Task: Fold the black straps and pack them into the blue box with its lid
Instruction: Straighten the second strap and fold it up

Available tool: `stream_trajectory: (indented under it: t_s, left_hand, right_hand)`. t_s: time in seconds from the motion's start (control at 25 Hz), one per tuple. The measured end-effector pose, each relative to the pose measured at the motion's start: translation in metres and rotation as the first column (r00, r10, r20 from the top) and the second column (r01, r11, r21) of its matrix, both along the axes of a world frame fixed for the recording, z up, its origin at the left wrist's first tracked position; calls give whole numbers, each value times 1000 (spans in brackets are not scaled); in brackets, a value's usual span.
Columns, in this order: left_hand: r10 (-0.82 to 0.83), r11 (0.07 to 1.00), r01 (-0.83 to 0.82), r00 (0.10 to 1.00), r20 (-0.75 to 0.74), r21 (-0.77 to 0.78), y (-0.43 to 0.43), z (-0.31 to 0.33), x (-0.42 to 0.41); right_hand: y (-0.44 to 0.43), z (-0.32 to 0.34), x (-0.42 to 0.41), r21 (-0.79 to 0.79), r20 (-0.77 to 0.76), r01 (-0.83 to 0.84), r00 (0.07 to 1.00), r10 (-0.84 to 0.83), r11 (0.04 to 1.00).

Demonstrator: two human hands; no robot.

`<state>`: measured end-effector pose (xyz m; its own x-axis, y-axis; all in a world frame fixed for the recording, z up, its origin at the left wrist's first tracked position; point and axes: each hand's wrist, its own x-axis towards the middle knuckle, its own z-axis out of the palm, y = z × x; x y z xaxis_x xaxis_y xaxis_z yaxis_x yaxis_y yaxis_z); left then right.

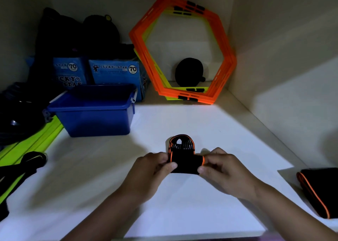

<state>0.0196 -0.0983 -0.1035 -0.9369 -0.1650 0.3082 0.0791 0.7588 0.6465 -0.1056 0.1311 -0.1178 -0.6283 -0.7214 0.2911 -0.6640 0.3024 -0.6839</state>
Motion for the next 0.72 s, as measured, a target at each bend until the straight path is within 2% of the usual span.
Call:
stream_trajectory:
  t_s: [0.08,0.36,0.48,0.56,0.64,0.72]
  left_hand:
    - [45,998,-45,999,7,-40,2,3,-9]
    - [207,960,-187,975,79,-207,-7,-8,-48]
    - [252,943,-243,968,9,-225,-10,-7,-58]
    - [221,955,-230,973,-70,-186,-10,-6,-61]
    - [137,958,-160,985,-109,-237,-9,-5,-62]
    - [33,968,-53,996,-86,-245,-14,-6,-56]
  right_hand:
    - [-9,3,-2,16,40,49,998,-49,999]
    - [-33,1,-15,210,-185,255,958,-218,944]
    - [-42,-1,-18,266,-262,353,922,-285,897]
    - [-46,2,-17,219,-285,398,899,-332,891]
    - [-47,7,-12,116,-330,398,879,-343,910]
    - [-44,9,-12,87,-432,281,875,-218,956]
